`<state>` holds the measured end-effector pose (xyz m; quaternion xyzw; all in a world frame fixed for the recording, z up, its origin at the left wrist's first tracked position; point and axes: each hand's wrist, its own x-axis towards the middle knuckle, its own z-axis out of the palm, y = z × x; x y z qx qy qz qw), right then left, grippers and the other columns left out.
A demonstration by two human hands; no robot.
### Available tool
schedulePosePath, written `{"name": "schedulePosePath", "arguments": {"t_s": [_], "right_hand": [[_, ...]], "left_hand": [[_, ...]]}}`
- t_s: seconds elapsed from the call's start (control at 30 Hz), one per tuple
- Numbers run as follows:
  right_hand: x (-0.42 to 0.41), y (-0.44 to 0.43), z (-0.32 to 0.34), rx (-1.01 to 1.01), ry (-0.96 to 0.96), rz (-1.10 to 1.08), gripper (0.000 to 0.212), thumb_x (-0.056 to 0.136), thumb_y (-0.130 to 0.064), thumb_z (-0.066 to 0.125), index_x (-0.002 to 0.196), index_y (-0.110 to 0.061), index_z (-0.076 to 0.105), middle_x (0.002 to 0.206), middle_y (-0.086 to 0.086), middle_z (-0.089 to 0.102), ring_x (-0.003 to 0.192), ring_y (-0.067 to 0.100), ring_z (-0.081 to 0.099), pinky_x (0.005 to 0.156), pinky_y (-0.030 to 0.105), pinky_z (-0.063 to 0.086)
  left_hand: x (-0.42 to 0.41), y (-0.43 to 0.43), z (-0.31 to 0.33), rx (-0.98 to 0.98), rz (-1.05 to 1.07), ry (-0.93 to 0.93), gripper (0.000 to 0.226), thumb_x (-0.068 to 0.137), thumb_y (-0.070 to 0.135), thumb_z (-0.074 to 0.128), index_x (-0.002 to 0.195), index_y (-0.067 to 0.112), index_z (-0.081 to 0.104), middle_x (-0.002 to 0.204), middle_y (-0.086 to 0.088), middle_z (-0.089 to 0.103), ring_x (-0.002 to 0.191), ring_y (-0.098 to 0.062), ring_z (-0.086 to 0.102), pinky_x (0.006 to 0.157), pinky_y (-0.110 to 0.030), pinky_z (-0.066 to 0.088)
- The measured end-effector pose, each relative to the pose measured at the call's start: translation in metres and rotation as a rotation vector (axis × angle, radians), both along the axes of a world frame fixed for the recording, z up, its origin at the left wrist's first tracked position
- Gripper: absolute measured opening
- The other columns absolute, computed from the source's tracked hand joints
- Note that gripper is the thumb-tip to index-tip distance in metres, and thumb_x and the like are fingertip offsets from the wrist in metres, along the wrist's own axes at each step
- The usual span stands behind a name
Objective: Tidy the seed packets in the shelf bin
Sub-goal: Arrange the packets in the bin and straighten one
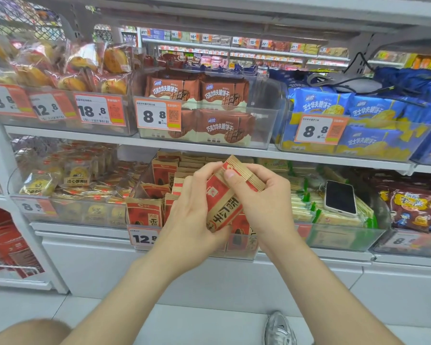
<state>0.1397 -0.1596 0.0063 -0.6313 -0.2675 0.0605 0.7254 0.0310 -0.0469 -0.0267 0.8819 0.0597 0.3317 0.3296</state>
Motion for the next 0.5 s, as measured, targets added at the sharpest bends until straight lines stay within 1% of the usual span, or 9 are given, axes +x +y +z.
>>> {"name": "schedulePosePath", "arguments": {"t_s": [0.03, 0.1, 0.17, 0.3, 0.37, 0.43, 0.5], "right_hand": [[-0.0002, 0.0000, -0.0001, -0.007, 0.006, 0.003, 0.007, 0.094, -0.026, 0.082, 0.098, -0.019, 0.082, 0.087, 0.000, 0.082, 0.078, 0.012, 0.078, 0.064, 0.026, 0.059], [-0.0006, 0.0010, 0.0003, -0.017, 0.020, 0.004, 0.013, 0.097, -0.030, 0.079, 0.095, -0.017, 0.083, 0.084, 0.003, 0.081, 0.075, 0.014, 0.076, 0.064, 0.030, 0.059], [0.0005, 0.0019, 0.0003, -0.016, 0.053, 0.030, 0.018, 0.102, -0.029, 0.072, 0.096, -0.015, 0.082, 0.085, 0.006, 0.081, 0.076, 0.016, 0.075, 0.066, 0.033, 0.059], [0.0024, -0.0001, 0.0024, -0.030, 0.109, 0.136, 0.031, 0.112, -0.025, 0.055, 0.101, -0.013, 0.081, 0.090, 0.010, 0.082, 0.080, 0.018, 0.077, 0.069, 0.031, 0.061], [0.0026, -0.0022, 0.0039, -0.033, 0.115, 0.176, 0.035, 0.114, -0.024, 0.050, 0.102, -0.012, 0.081, 0.090, 0.011, 0.082, 0.080, 0.019, 0.078, 0.070, 0.032, 0.062], [0.0033, -0.0029, 0.0039, -0.029, 0.114, 0.197, 0.037, 0.116, -0.025, 0.046, 0.107, -0.014, 0.080, 0.095, 0.013, 0.082, 0.086, 0.022, 0.078, 0.078, 0.039, 0.065], [0.0046, -0.0033, 0.0026, -0.029, 0.105, 0.215, 0.038, 0.117, -0.025, 0.042, 0.115, -0.016, 0.079, 0.102, 0.012, 0.082, 0.097, 0.028, 0.079, 0.088, 0.048, 0.065]], "left_hand": [[0.0016, -0.0001, -0.0023, 0.033, 0.024, -0.010, 0.107, 0.079, 0.017, 0.086, 0.159, 0.045, 0.021, 0.148, 0.014, 0.040, 0.136, -0.008, 0.045, 0.110, -0.040, 0.048], [0.0034, -0.0008, -0.0039, 0.073, 0.052, -0.025, 0.105, 0.079, 0.017, 0.084, 0.159, 0.042, 0.022, 0.147, 0.014, 0.040, 0.135, -0.012, 0.046, 0.108, -0.046, 0.049], [0.0037, -0.0005, -0.0034, 0.043, 0.049, -0.021, 0.104, 0.078, 0.018, 0.083, 0.159, 0.042, 0.023, 0.146, 0.014, 0.041, 0.135, -0.011, 0.046, 0.107, -0.047, 0.049], [0.0031, 0.0018, -0.0014, -0.011, 0.040, 0.005, 0.101, 0.078, 0.021, 0.081, 0.156, 0.047, 0.023, 0.141, 0.015, 0.042, 0.131, -0.010, 0.047, 0.107, -0.048, 0.050], [0.0026, 0.0024, -0.0004, -0.028, 0.034, 0.003, 0.100, 0.079, 0.020, 0.081, 0.156, 0.047, 0.024, 0.140, 0.015, 0.042, 0.132, -0.011, 0.047, 0.105, -0.047, 0.052], [0.0015, 0.0032, 0.0010, -0.058, 0.036, -0.006, 0.099, 0.080, 0.019, 0.083, 0.155, 0.047, 0.025, 0.139, 0.017, 0.043, 0.132, -0.012, 0.048, 0.104, -0.042, 0.054], [0.0002, 0.0036, 0.0020, -0.096, 0.029, -0.013, 0.100, 0.080, 0.018, 0.085, 0.155, 0.047, 0.025, 0.139, 0.020, 0.044, 0.133, -0.013, 0.049, 0.102, -0.038, 0.055]]}}
